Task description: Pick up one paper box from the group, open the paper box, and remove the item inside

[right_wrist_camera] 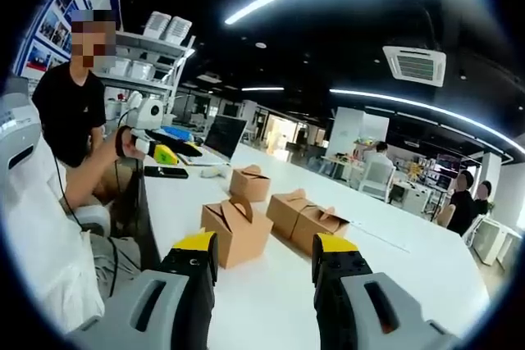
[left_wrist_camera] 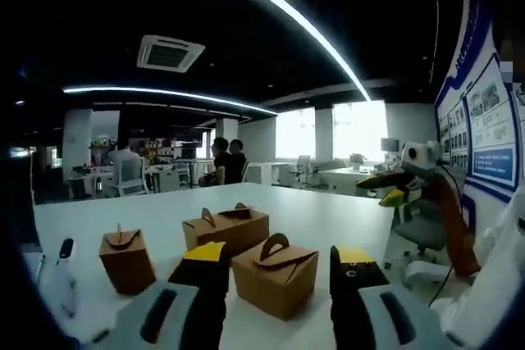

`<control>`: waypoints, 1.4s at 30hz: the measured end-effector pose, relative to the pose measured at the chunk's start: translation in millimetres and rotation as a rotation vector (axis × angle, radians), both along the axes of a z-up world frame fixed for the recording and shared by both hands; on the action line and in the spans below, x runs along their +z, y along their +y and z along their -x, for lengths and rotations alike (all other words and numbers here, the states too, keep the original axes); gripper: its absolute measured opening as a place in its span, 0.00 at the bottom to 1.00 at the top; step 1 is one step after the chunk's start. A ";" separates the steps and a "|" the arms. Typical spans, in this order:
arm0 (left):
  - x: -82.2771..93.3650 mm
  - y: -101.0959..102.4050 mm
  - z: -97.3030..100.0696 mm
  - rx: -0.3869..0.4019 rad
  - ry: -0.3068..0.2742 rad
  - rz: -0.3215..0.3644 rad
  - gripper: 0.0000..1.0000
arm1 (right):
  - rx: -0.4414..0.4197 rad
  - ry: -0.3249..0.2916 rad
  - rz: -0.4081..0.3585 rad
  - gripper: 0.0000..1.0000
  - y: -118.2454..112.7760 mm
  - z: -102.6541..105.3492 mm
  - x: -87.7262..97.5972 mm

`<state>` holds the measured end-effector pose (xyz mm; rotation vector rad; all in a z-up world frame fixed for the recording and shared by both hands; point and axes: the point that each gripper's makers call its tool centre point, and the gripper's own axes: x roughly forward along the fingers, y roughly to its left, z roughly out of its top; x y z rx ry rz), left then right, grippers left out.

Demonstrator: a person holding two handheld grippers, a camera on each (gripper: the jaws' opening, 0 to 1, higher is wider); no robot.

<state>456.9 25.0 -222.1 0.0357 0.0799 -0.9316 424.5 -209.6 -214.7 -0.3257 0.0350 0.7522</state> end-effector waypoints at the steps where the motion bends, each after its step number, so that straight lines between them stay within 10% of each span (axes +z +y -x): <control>1: 1.3 0.6 0.2 0.000 -0.001 0.006 0.50 | 0.001 0.000 0.000 0.47 0.5 0.2 0.0; 42: -3.2 -1.5 1.2 -0.022 -0.013 -0.014 0.48 | 0.006 0.002 0.009 0.47 6.9 -2.1 -3.3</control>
